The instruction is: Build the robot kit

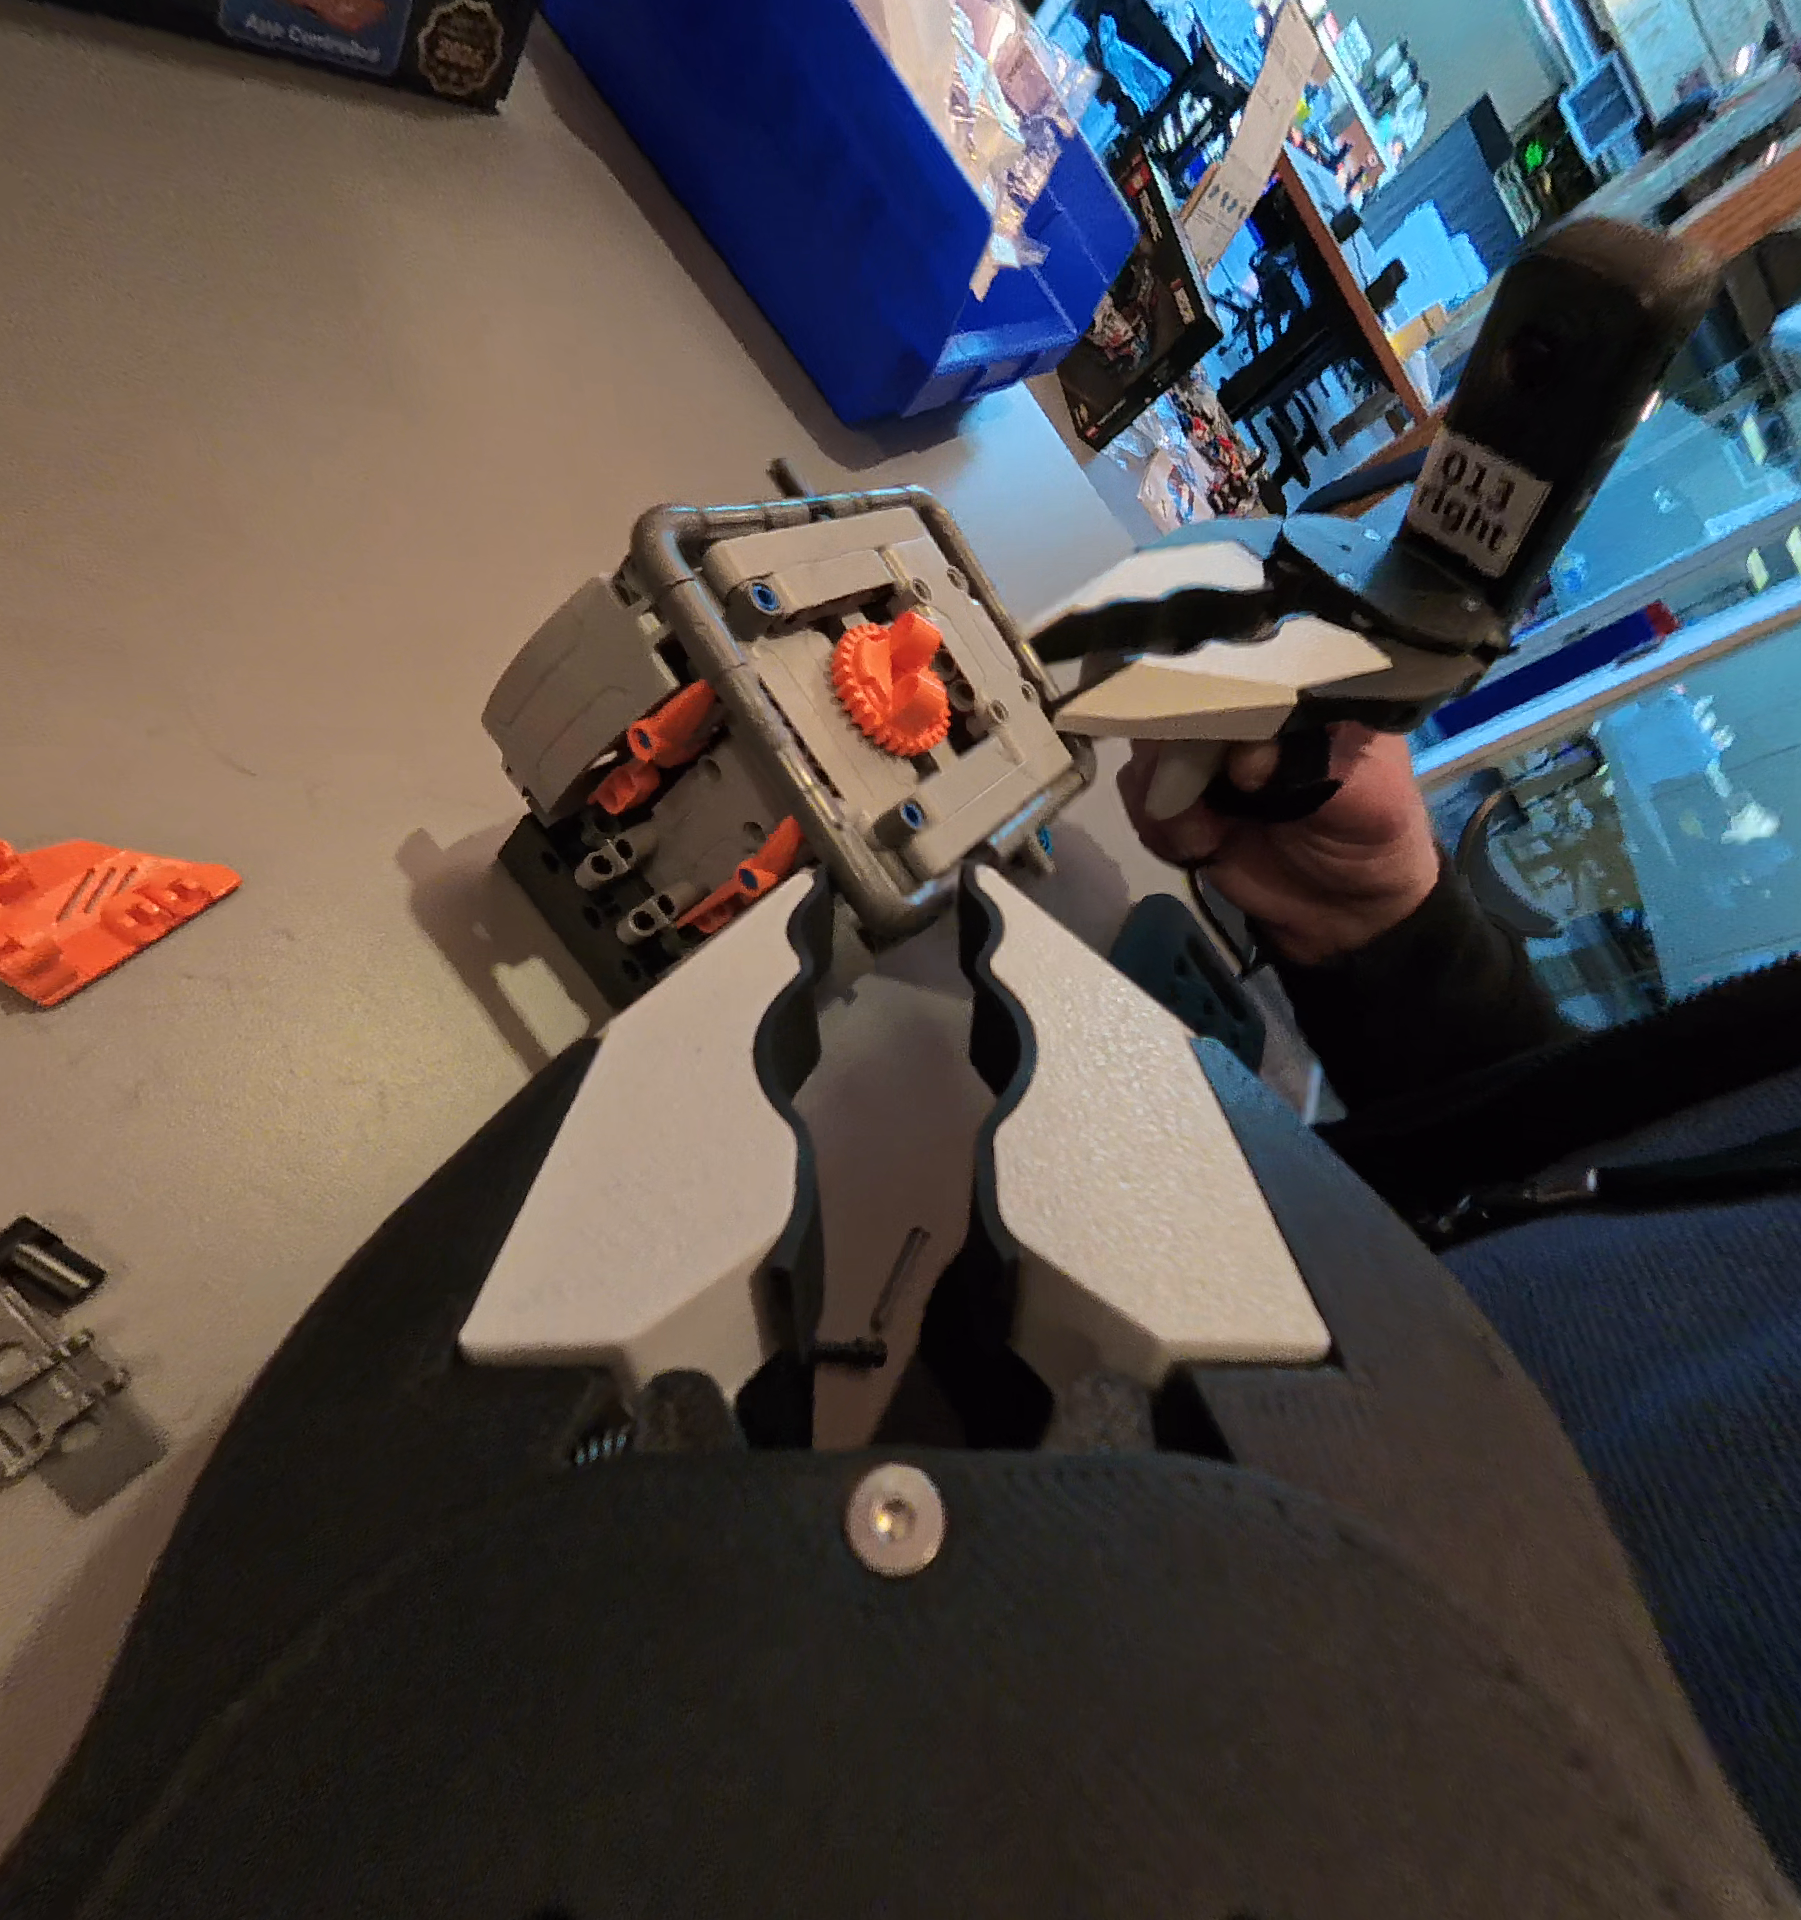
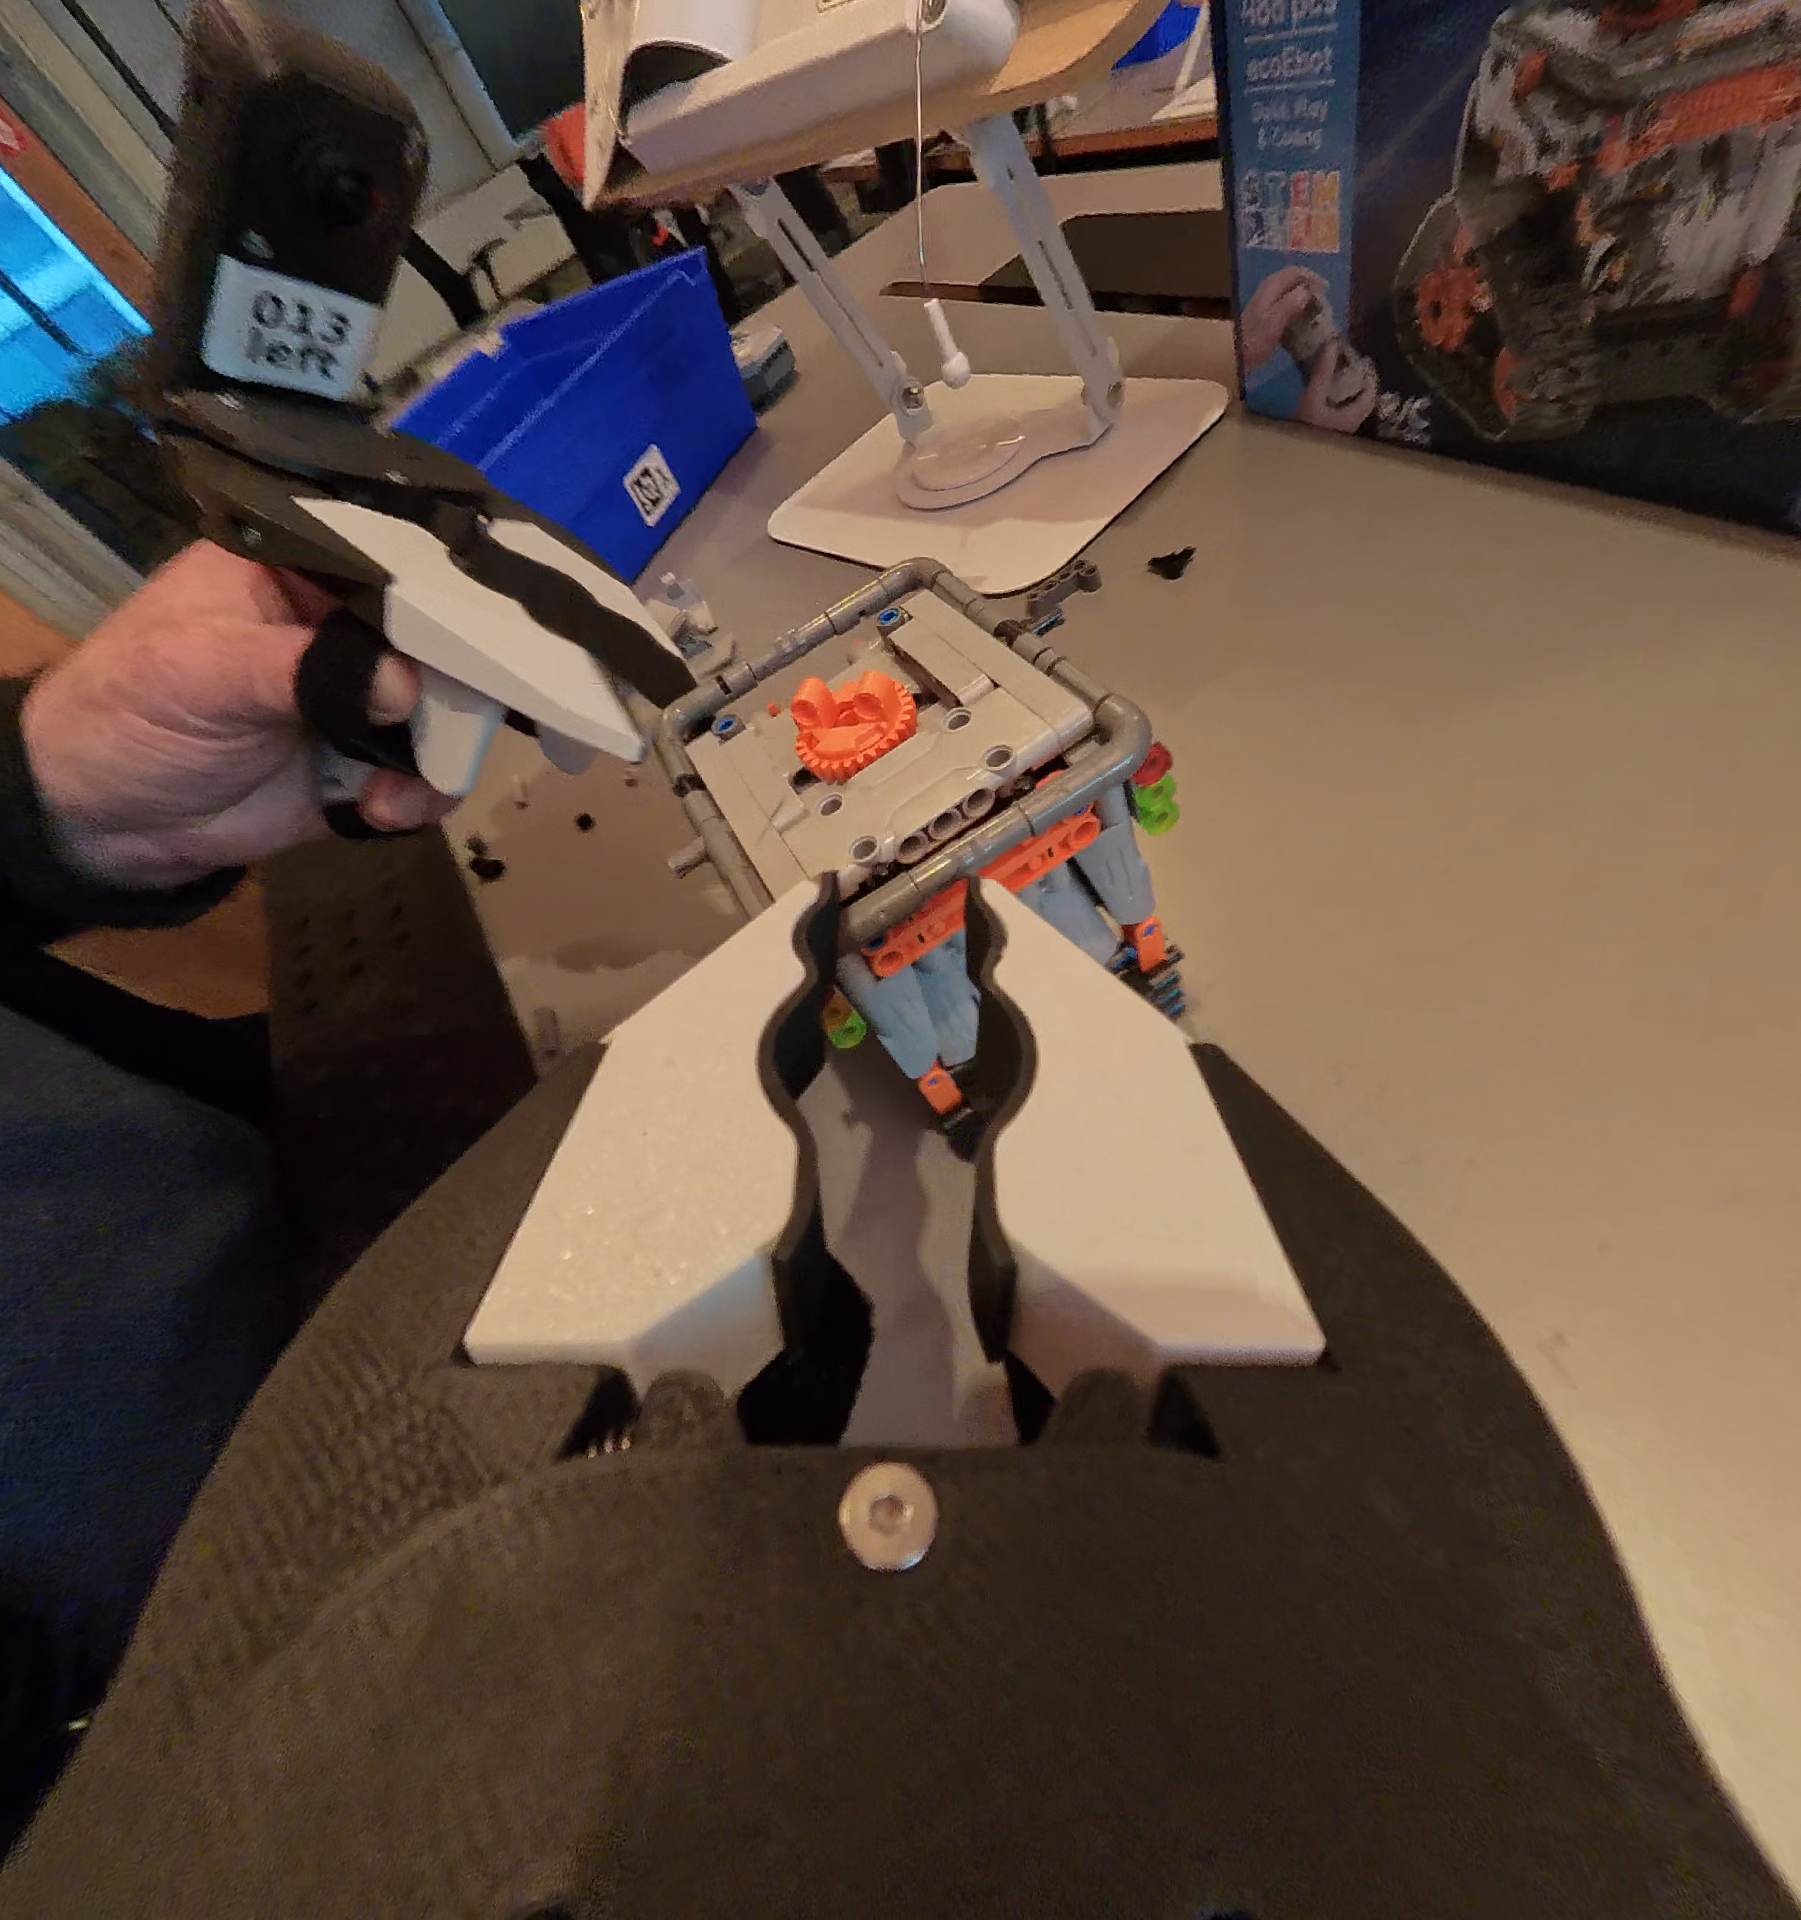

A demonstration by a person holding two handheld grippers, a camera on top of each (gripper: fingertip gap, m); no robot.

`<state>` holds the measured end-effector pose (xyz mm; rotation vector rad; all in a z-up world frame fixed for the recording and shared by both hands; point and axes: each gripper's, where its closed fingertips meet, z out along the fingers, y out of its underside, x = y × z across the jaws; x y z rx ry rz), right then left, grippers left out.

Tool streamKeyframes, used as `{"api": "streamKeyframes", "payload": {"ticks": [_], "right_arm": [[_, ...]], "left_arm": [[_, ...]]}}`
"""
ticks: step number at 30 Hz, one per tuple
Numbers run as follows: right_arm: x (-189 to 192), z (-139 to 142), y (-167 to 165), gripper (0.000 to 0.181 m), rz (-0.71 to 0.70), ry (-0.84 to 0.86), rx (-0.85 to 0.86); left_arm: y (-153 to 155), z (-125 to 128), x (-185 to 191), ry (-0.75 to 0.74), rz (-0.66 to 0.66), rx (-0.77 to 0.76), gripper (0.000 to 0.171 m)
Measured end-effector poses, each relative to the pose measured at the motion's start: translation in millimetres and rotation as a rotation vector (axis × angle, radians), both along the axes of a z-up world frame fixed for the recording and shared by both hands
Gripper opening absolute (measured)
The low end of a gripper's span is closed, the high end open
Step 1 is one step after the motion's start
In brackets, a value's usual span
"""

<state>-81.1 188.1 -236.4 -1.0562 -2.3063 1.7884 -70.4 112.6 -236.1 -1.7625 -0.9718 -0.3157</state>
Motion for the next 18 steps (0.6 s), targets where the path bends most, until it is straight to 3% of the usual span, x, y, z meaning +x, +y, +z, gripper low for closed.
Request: {"api": "streamKeyframes", "payload": {"ticks": [3, 8, 11, 13, 15, 18], "right_arm": [[7.2, 2.5, 0.2, 0.029, 0.038, 0.073, 0.080], [11.7, 4.7, -2.2, 0.030, 0.079, 0.248, 0.245], [13.3, 5.2, -7.3, 0.025, 0.105, 0.350, 0.311], [16.8, 3.4, -12.0, 0.010, 0.149, 0.372, 0.329], [15.8, 1.2, -12.2, 0.011, 0.168, 0.394, 0.360], [14.1, 8.7, -15.6, 0.028, 0.204, 0.389, 0.329]], "left_arm": [[-4.2, -3.2, 5.9, 0.074, -0.071, -0.102, 0.037], [-0.3, -8.6, 4.4, 0.200, -0.120, -0.252, 0.027], [0.5, -10.7, 1.6, 0.219, -0.119, -0.276, 0.023], [0.4, -11.2, 0.6, 0.212, -0.104, -0.267, 0.021], [-0.1, -11.7, -0.8, 0.225, -0.104, -0.289, 0.021], [1.2, -12.5, -0.6, 0.219, -0.109, -0.292, 0.021]]}}
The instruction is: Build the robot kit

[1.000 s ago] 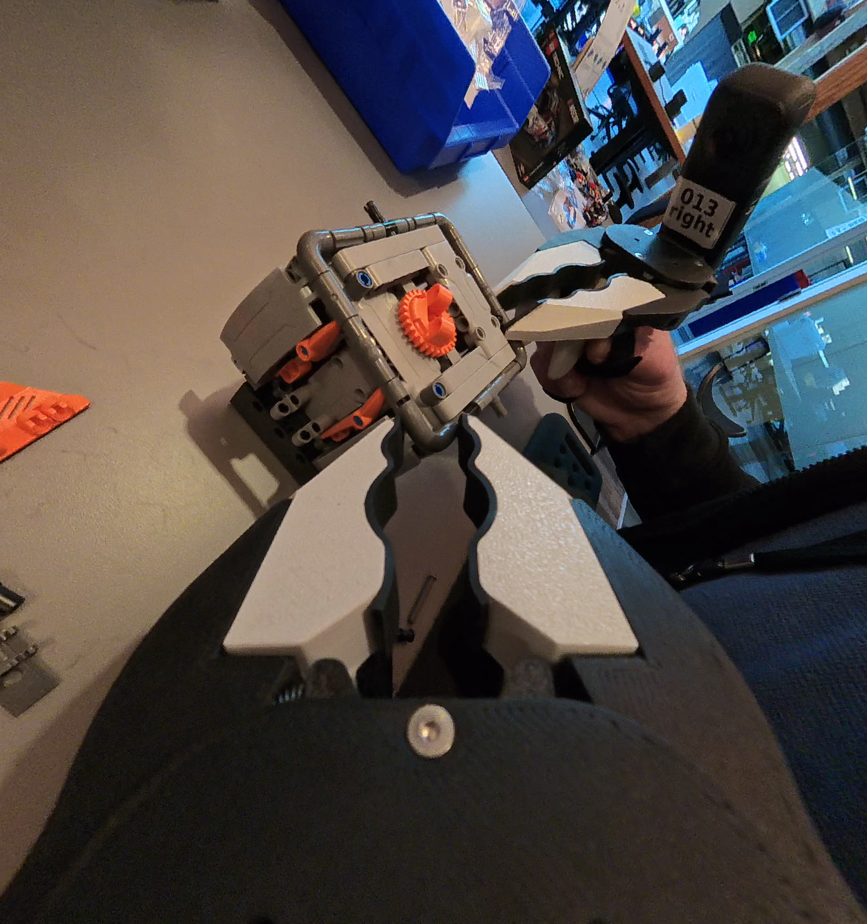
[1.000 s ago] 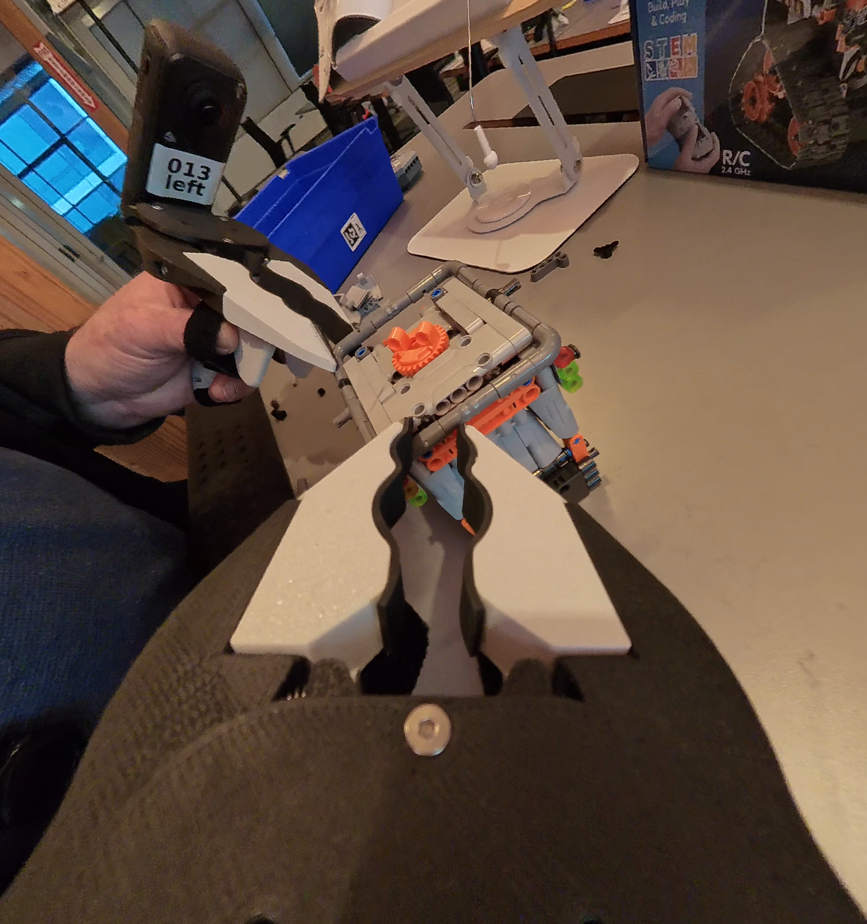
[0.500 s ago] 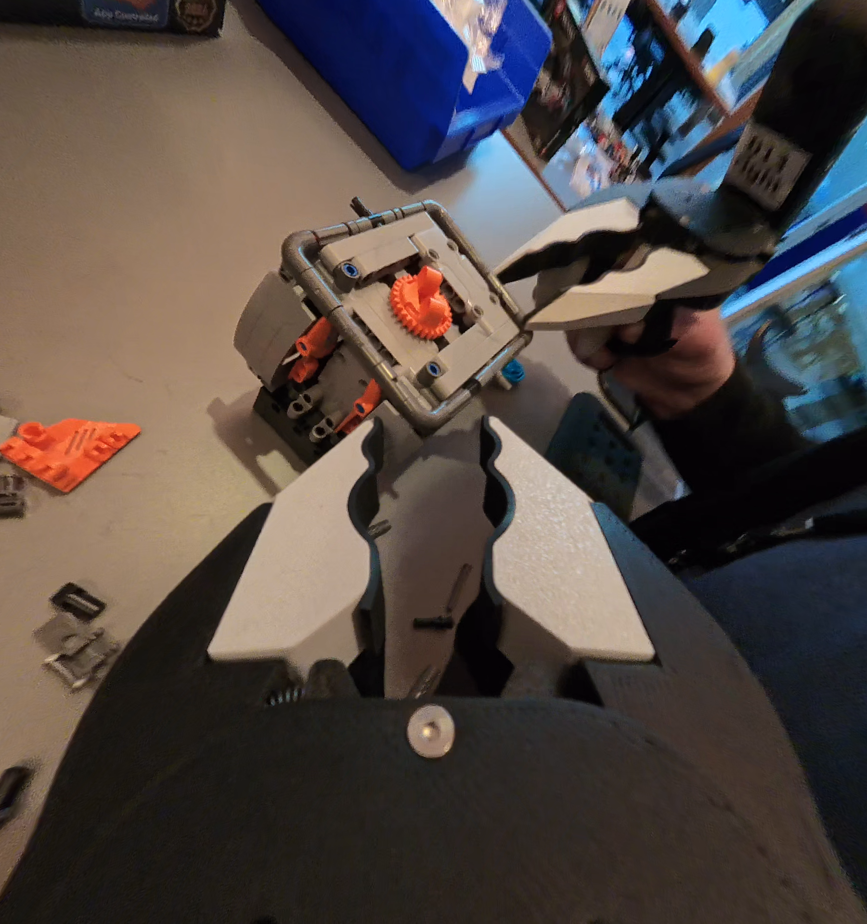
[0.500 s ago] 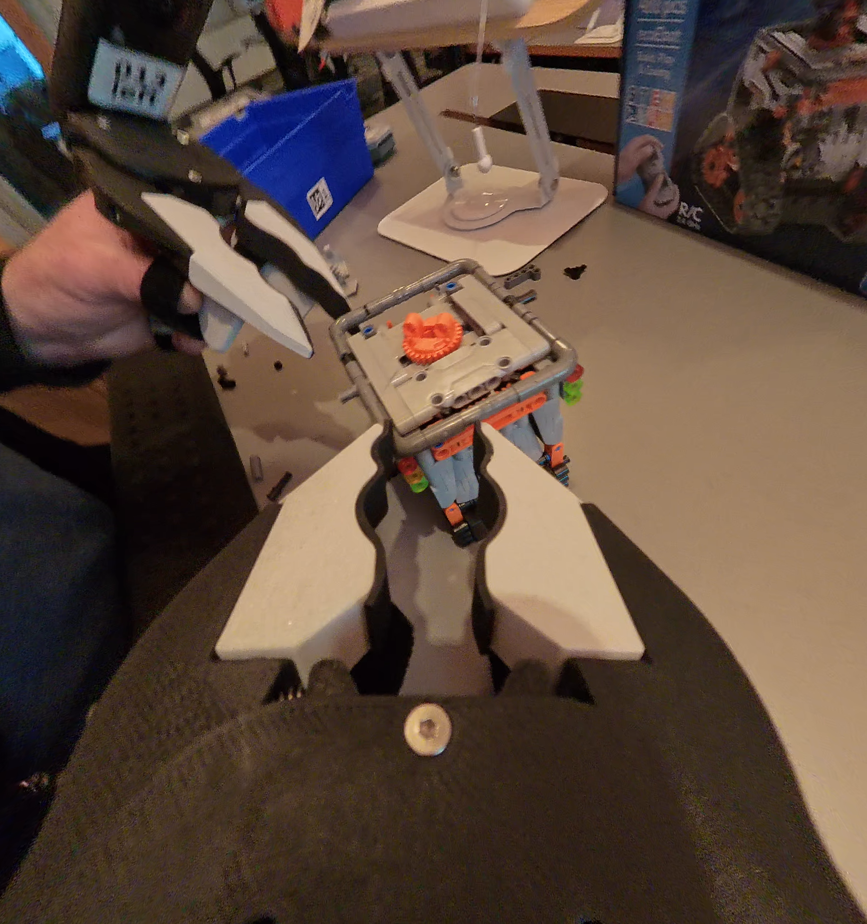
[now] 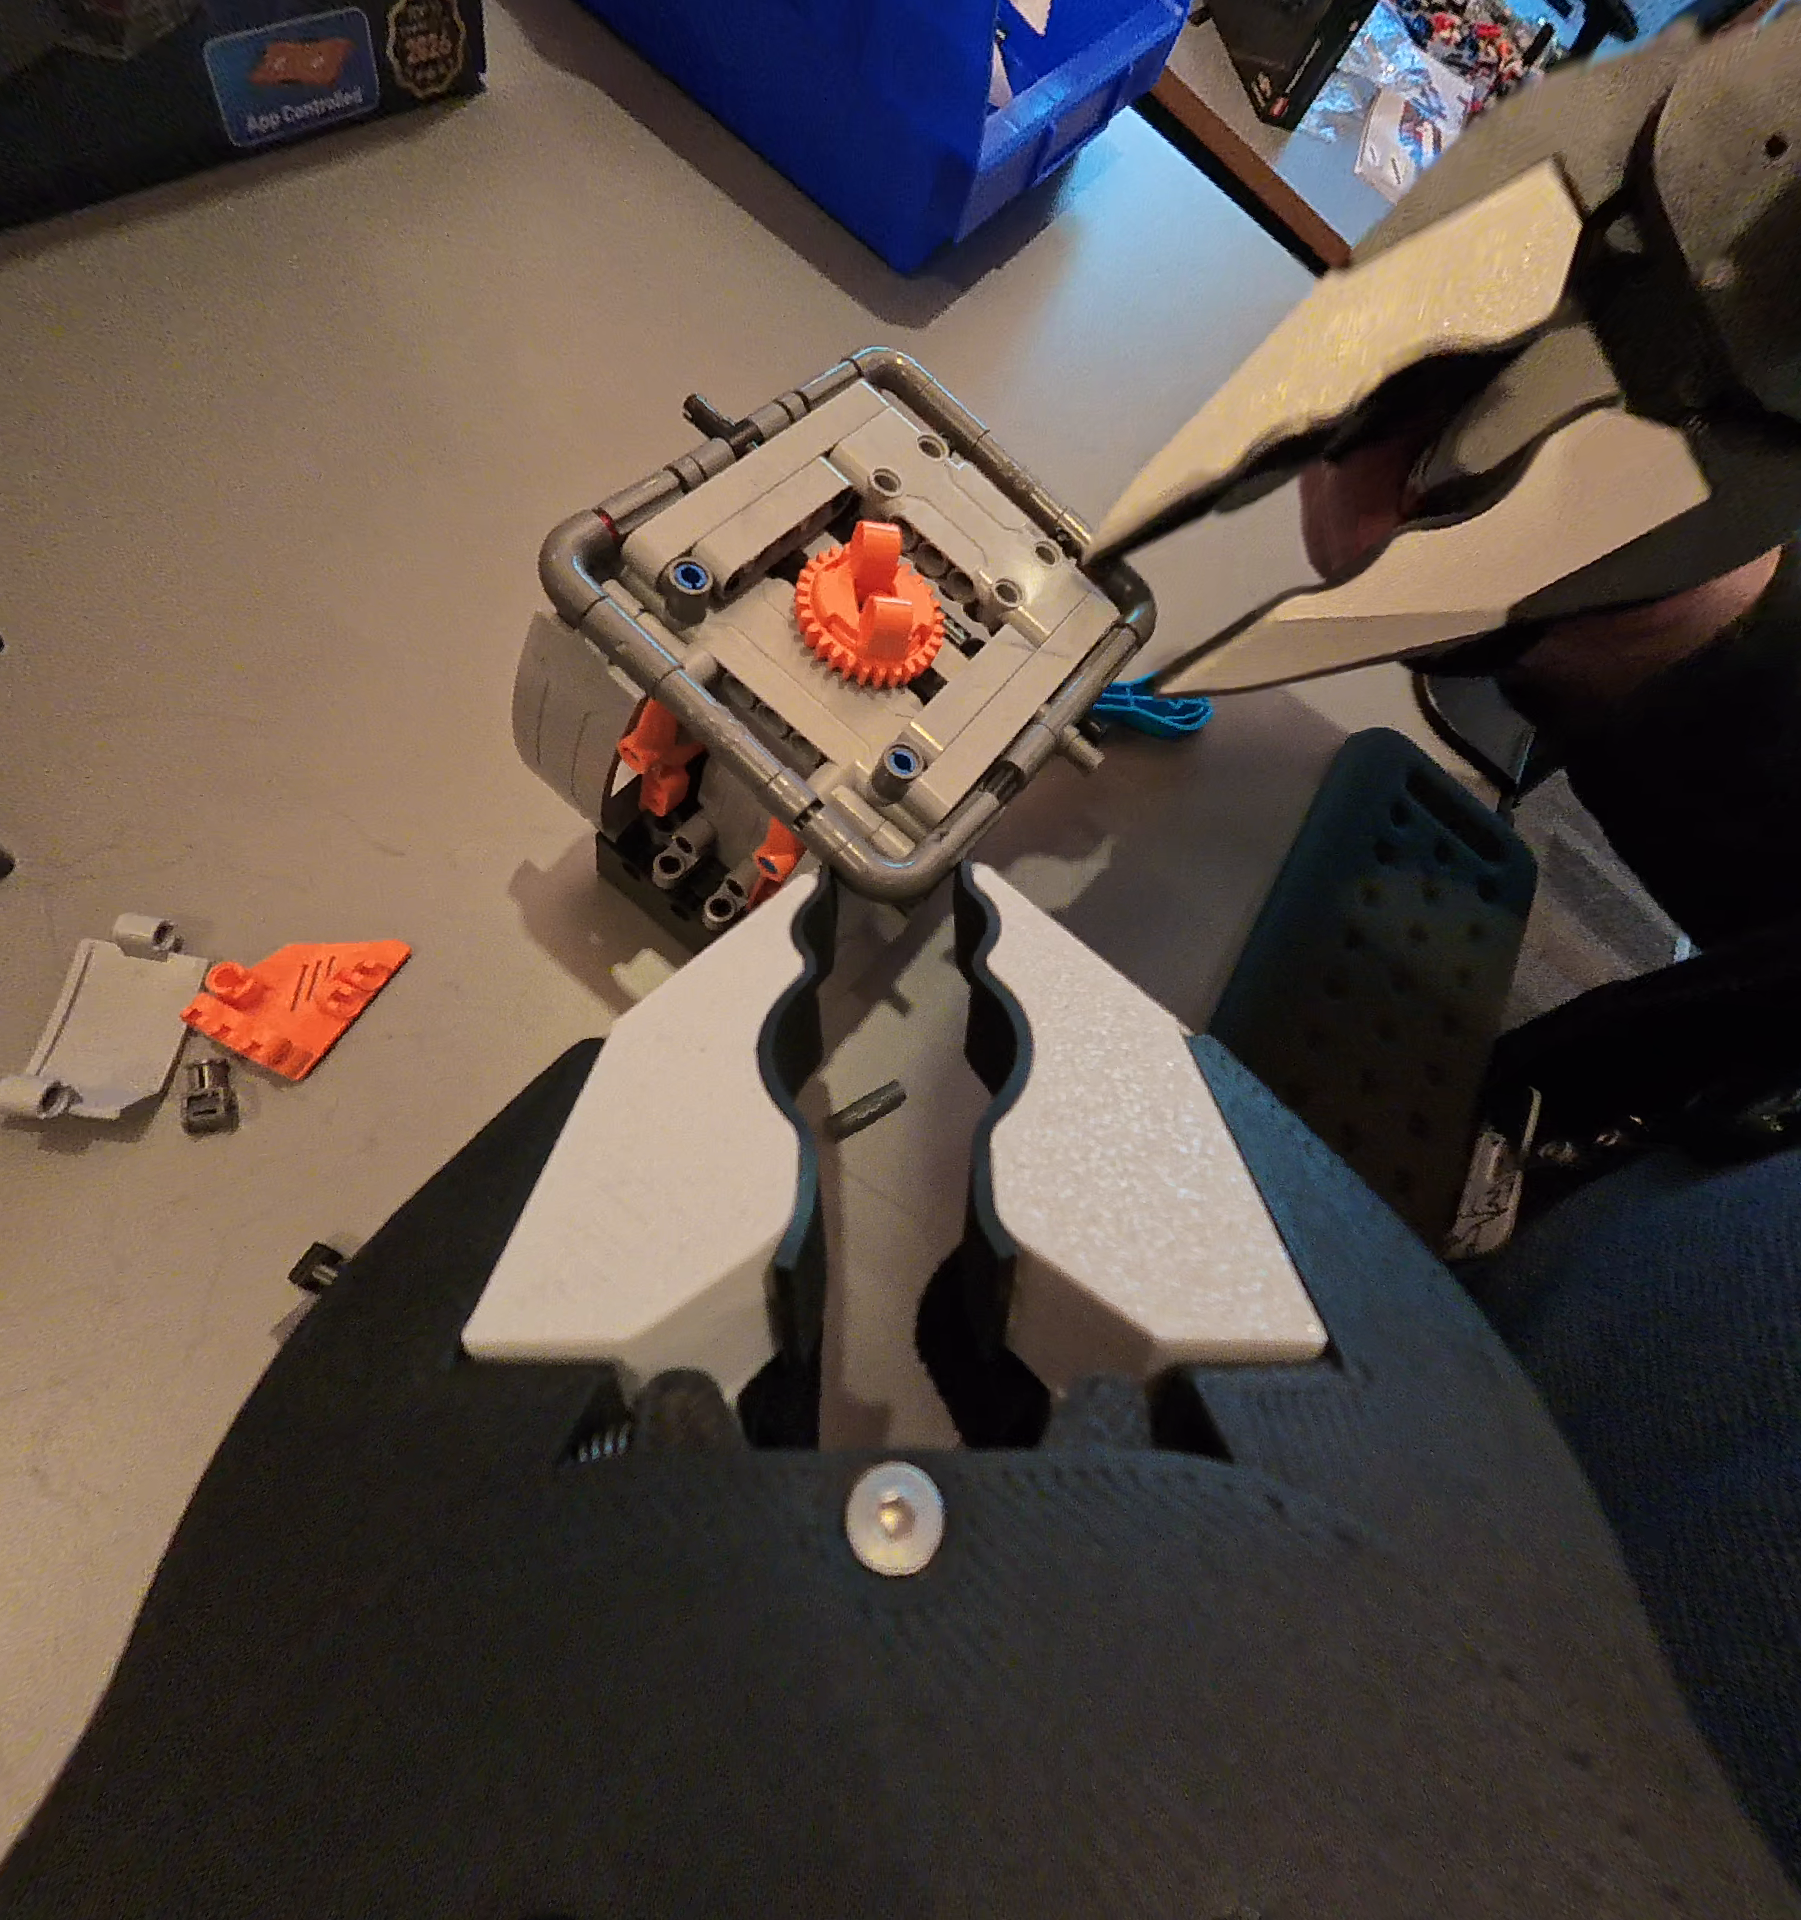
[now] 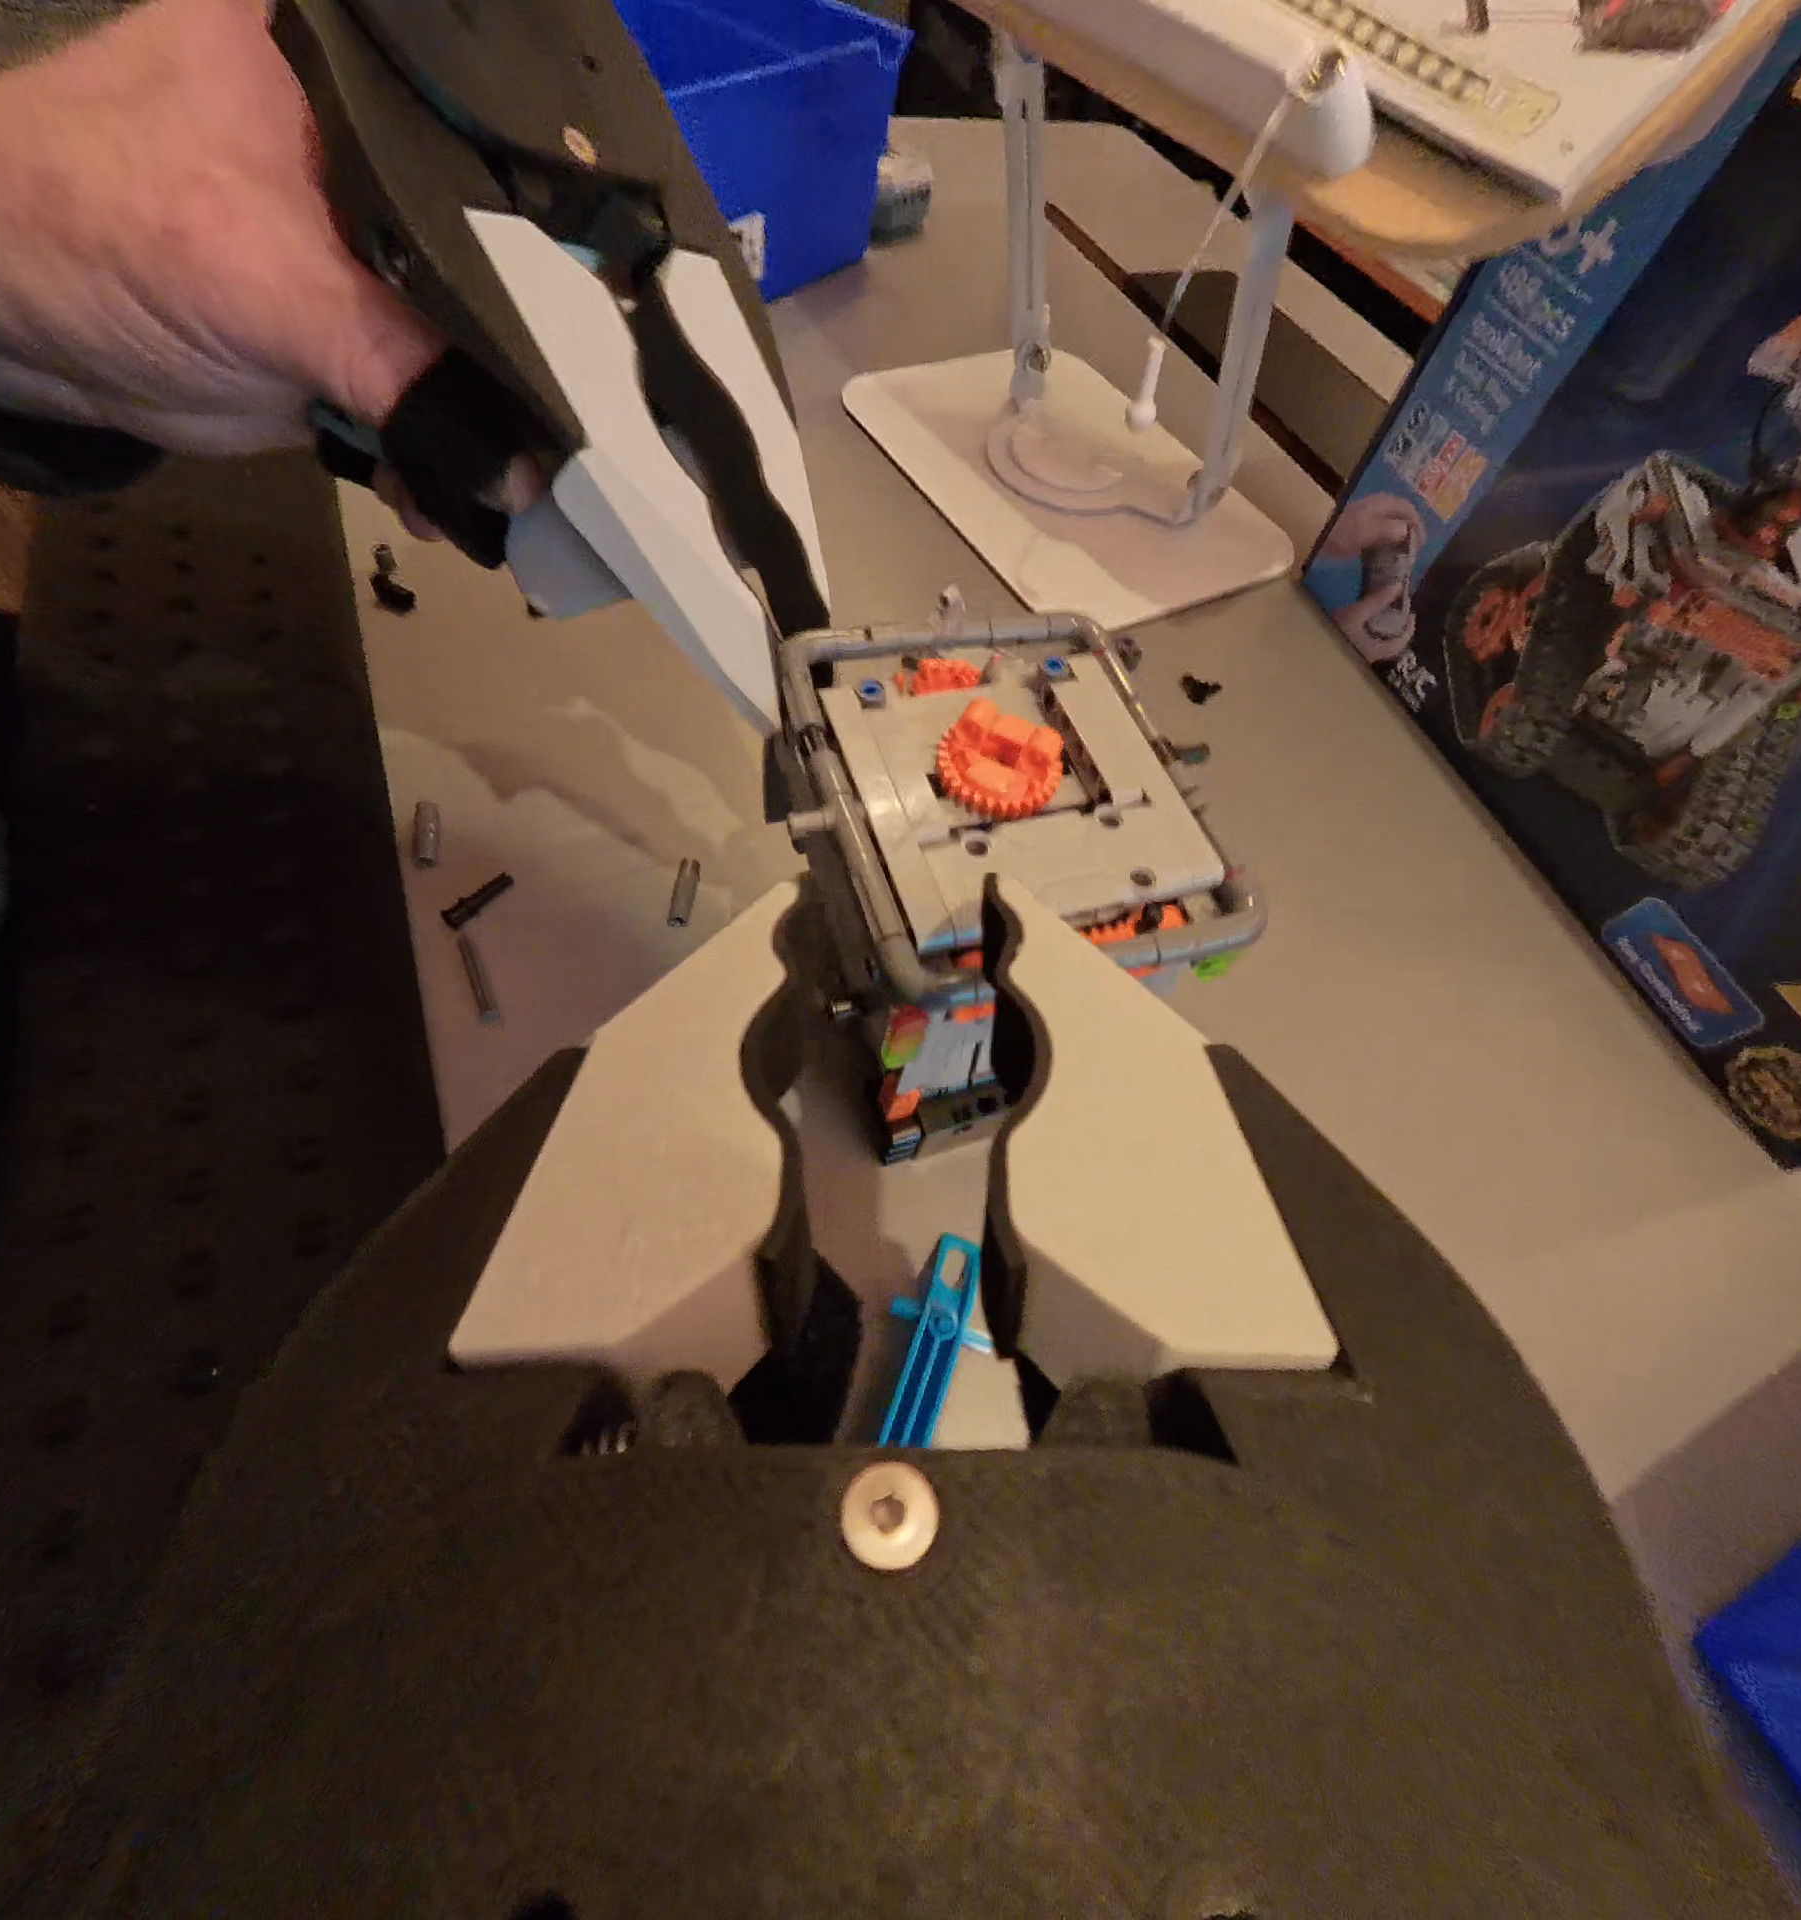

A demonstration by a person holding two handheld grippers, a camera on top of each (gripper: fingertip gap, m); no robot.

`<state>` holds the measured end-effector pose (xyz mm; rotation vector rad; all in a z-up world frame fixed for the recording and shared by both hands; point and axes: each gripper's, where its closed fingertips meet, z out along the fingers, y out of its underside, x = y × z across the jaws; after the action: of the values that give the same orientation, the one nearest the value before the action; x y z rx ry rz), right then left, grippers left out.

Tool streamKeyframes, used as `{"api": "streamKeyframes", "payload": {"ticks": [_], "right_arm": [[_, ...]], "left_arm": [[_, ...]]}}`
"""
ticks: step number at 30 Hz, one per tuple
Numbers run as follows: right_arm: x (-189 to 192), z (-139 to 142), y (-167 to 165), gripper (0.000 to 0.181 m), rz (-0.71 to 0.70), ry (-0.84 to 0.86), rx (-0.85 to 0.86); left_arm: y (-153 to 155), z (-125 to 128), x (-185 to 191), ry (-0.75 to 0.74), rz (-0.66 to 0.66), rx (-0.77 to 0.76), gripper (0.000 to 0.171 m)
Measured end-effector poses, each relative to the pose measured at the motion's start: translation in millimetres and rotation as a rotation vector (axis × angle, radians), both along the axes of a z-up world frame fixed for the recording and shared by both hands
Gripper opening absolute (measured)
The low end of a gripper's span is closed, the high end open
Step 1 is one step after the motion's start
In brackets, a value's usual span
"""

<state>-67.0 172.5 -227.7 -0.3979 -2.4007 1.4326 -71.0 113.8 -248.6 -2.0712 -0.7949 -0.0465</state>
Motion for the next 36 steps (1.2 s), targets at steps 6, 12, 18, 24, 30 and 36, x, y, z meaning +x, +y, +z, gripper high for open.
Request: {"api": "streamKeyframes", "payload": {"ticks": [6, 12, 18, 24, 30, 36], "right_arm": [[-8.3, -6.7, -13.3, 0.030, 0.147, 0.034, 0.156], [-11.4, -7.8, -15.6, 0.025, 0.277, 0.093, 0.255], [-15.5, -5.1, -17.8, 0.030, 0.336, 0.119, 0.264], [-13.6, -12.7, -21.5, 0.023, 0.408, 0.020, 0.300], [-13.6, -13.9, -24.7, 0.022, 0.429, -0.043, 0.274], [-14.5, -14.0, -24.9, 0.022, 0.412, -0.057, 0.267]], "left_arm": [[0.2, 0.6, -2.7, -0.001, 0.005, -0.009, 0.021], [-0.2, 0.4, -5.4, -0.007, 0.015, -0.013, 0.020], [-2.3, -1.0, -7.1, 0.009, 0.004, -0.039, 0.019], [-1.7, -0.9, -8.4, 0.008, 0.000, -0.049, 0.019], [-2.5, -1.3, -9.8, 0.015, 0.005, -0.067, 0.019], [-2.4, -2.3, -10.7, 0.043, 0.035, -0.122, 0.019]]}}
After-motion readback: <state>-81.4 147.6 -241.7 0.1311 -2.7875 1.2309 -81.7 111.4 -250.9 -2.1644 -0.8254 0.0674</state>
